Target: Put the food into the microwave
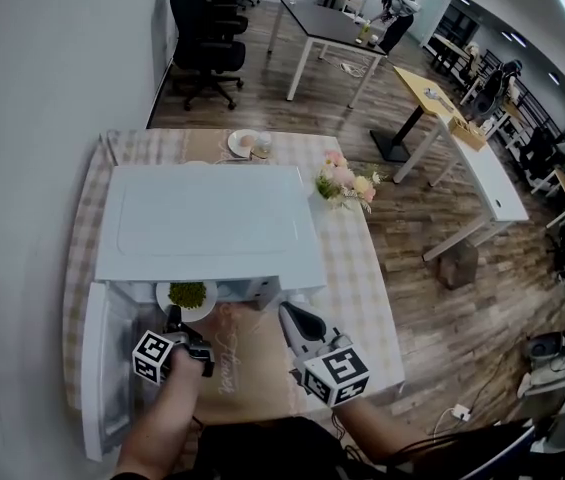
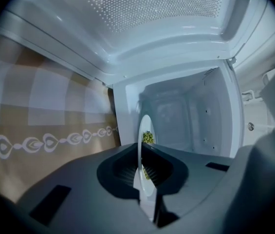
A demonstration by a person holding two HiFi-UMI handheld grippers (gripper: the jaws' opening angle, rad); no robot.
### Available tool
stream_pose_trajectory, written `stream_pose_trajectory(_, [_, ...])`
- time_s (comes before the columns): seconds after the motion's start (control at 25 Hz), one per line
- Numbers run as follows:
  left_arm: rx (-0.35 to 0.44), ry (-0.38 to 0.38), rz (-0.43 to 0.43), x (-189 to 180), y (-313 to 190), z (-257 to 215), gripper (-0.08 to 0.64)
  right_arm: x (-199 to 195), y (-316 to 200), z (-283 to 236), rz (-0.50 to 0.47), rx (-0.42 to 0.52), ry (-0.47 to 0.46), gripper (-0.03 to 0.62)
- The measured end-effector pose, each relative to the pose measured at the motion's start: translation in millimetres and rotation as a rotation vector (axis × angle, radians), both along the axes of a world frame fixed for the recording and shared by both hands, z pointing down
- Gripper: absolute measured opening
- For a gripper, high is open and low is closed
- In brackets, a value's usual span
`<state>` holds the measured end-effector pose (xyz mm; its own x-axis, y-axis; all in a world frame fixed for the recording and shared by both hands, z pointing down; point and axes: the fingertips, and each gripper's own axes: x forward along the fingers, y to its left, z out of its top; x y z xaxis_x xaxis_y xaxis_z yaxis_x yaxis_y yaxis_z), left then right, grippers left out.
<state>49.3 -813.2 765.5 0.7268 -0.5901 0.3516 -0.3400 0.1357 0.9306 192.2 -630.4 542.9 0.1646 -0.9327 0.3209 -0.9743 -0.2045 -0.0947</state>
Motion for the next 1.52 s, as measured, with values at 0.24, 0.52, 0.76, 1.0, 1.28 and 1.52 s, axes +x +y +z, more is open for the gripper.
stream_pose_trajectory(0.24, [0.003,0.018,-0.012,8,-12,-1,0.025,-1,1,1,-0.002,-0.003,-0.011,0.008])
stream_pose_trajectory(0.52, [0.019,0.033,0.019,19,-12,-3,0.028,3,8,-1,-0.008,-0.009,0.001,0.009])
stream_pose_trajectory(0.76, [0.088,0.066,0.054,19,-6,-16,0.113,3,11,-2,-0.033,-0.020,-0.002,0.008])
stream_pose_trajectory(1.0, [0.143,0.005,0.080,8,7,-19,0.150,1,11,-4,-0.069,0.008,-0.005,0.008])
stream_pose_trajectory(1.28, [0.175,-0.147,0.136,-5,30,-8,0.131,-2,13,-9,-0.101,-0.010,-0.009,0.008])
stream_pose_trajectory(1.52, [0.230,-0.213,0.178,0,32,-10,0.044,3,21,-9,-0.097,0.007,-0.010,0.008])
